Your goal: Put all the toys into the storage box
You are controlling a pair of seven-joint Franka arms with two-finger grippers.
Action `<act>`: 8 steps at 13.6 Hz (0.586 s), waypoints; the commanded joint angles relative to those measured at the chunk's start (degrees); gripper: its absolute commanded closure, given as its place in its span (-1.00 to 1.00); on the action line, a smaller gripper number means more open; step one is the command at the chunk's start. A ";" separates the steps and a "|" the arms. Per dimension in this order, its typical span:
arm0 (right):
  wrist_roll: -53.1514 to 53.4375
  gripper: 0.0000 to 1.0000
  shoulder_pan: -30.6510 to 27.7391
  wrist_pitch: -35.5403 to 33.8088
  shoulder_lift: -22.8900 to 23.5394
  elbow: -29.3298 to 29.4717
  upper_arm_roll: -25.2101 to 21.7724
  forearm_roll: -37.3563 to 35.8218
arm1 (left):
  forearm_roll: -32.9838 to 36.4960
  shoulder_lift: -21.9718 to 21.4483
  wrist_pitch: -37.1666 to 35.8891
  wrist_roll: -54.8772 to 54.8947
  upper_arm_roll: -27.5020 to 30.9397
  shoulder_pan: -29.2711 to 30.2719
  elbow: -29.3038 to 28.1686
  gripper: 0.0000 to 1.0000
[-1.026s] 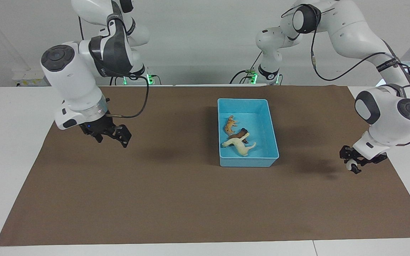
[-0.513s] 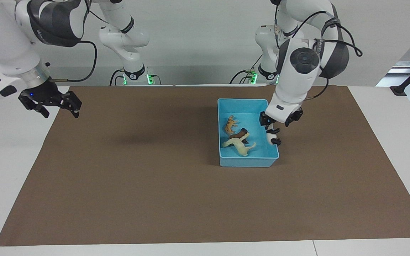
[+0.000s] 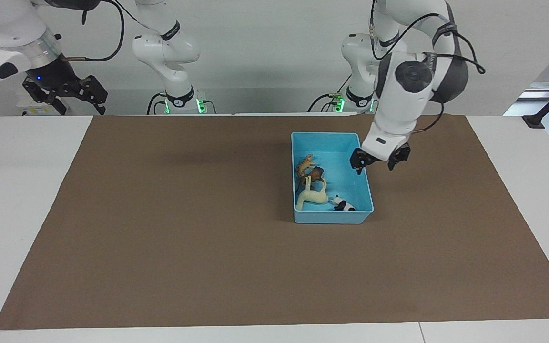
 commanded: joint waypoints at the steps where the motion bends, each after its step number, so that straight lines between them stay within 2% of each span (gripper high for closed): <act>1: -0.22 -1.00 -1.15 4.34 -6.96 -9.22 0.89 -0.58 | -0.47 -6.04 -6.31 6.02 -0.53 6.15 2.01 -1.00; 4: -0.48 -1.00 -1.50 8.20 -4.88 -7.06 1.06 -0.49 | -0.47 -12.20 -11.91 6.99 -0.53 8.28 -0.09 -1.00; 7: -0.48 -1.00 -1.50 2.44 1.80 4.17 1.33 0.38 | -0.47 -14.50 -14.39 7.17 -0.62 8.28 -3.25 -1.00; 8: -0.57 -1.00 -1.59 1.72 2.43 5.34 1.33 0.39 | -0.38 -15.37 -16.32 7.61 -0.62 8.19 -4.31 -1.00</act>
